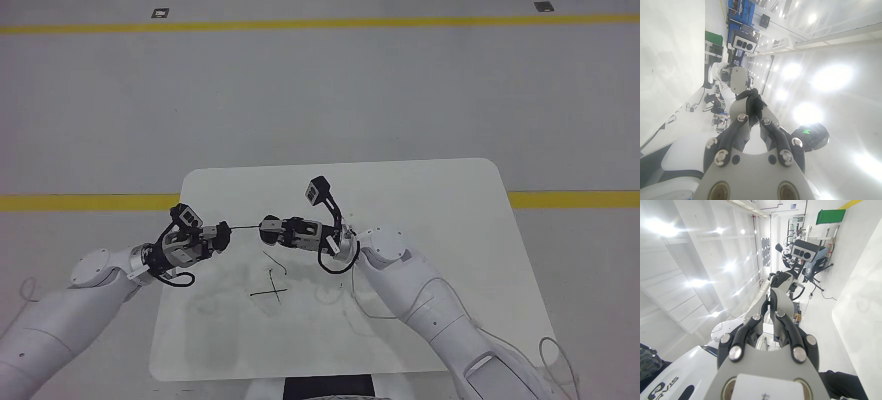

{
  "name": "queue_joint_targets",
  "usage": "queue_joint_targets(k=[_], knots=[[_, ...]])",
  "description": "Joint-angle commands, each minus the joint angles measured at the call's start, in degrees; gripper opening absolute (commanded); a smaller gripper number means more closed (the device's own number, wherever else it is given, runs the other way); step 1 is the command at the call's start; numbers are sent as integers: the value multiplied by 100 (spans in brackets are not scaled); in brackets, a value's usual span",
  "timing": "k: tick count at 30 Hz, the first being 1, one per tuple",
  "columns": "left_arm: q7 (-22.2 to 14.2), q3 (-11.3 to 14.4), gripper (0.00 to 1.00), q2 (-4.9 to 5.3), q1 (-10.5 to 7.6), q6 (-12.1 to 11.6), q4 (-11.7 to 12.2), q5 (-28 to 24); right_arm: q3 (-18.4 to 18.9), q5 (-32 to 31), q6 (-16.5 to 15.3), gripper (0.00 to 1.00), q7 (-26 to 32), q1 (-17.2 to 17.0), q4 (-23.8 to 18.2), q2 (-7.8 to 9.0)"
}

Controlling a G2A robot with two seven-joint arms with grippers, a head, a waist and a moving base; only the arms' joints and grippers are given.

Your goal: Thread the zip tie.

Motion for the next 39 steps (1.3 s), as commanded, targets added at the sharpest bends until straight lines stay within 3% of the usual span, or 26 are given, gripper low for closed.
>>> queue_joint_targets(k=[1,2,3,4,5,6,16,25,28,34,35,36,39], knots=[[0,0,0,0,0,0,0,0,0,-18,6,0,-15,-5,-11,4],[0,0,0,0,0,0,0,0,-2,-26,11,0,-21,-6,-17,5],[101,3,11,-12,7,34,-48,2,-3,-29,15,0,-26,-9,-22,6],[149,-3,40,-23,15,57,-94,17,-5,-29,18,0,-29,-11,-26,7],[136,-19,62,-29,24,80,-123,78,-7,-28,22,0,-35,-13,-30,8],[125,-36,100,-35,37,84,-143,86,-9,-23,23,0,-39,-15,-33,8],[-44,-178,100,-97,138,183,-255,365,-166,45,57,0,-70,35,27,-41],[-6,-186,100,-102,139,168,-267,382,-172,15,42,0,-108,54,50,-45],[139,-194,100,-133,156,206,-379,490,-187,25,89,0,-180,-34,-95,-41],[105,-236,100,-191,168,223,-364,585,-201,119,100,0,-38,-70,-177,-37],[98,-244,96,-205,165,220,-347,602,-206,93,99,0,-26,-54,-164,-36],[92,-251,78,-216,163,220,-333,609,-216,56,97,0,-31,-44,-161,-36],[92,-280,46,-249,160,195,-288,642,-253,-78,110,0,-43,-15,-145,-34]])
